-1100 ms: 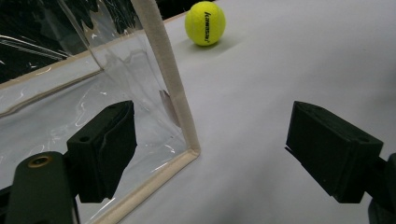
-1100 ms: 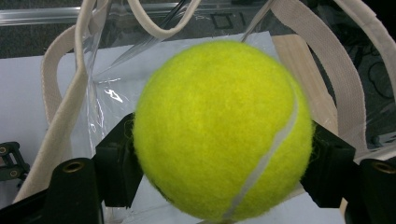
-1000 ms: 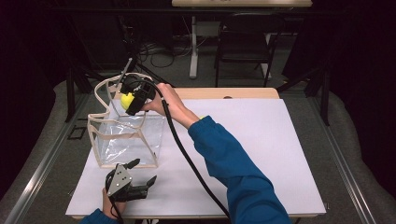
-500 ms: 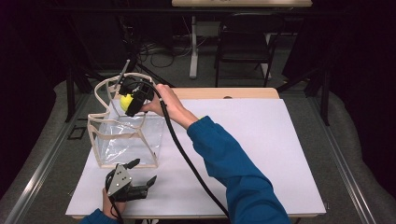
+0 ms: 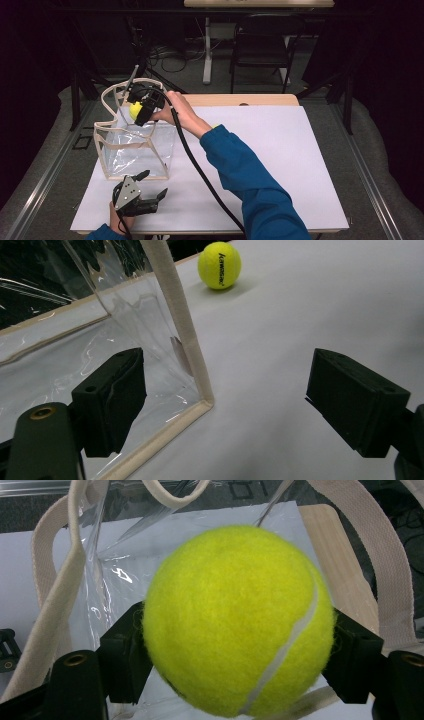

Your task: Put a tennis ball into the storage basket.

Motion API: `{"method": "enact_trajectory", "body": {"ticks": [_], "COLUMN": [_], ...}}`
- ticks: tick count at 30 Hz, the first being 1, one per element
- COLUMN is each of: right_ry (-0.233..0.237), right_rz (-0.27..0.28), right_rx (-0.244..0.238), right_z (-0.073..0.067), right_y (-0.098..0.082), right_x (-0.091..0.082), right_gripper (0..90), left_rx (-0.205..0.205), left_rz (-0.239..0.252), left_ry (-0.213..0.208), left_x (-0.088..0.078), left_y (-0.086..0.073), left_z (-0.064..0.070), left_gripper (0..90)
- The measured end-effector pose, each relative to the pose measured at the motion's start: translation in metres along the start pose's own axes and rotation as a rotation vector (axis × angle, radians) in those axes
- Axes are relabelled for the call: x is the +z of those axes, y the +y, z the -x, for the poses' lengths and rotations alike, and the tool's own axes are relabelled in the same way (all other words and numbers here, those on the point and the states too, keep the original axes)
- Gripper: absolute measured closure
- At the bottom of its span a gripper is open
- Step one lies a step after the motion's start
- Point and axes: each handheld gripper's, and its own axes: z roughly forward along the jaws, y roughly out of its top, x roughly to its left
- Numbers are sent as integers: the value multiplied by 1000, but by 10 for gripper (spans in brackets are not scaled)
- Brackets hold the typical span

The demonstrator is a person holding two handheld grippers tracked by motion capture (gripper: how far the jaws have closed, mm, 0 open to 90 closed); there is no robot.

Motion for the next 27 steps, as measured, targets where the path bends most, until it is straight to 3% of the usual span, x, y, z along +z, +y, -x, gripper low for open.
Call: {"method": "enact_trajectory", "body": {"ticks": [4,14,27], "right_ry": [3,4,-12], "right_rz": [43,170,221], "right_rx": [12,69,89], "right_z": [1,11,17], "right_y": [-1,-11,-34], "right_x": [-5,-38,-66], "right_gripper": [140,42,15], "left_rx": [1,2,3], "left_rz": [-1,-4,-4], "left_ry": [-1,0,0], "left_x": [0,0,0], "left_y": [0,0,0], "left_z": [0,0,0], "left_gripper": [160,160,160]}}
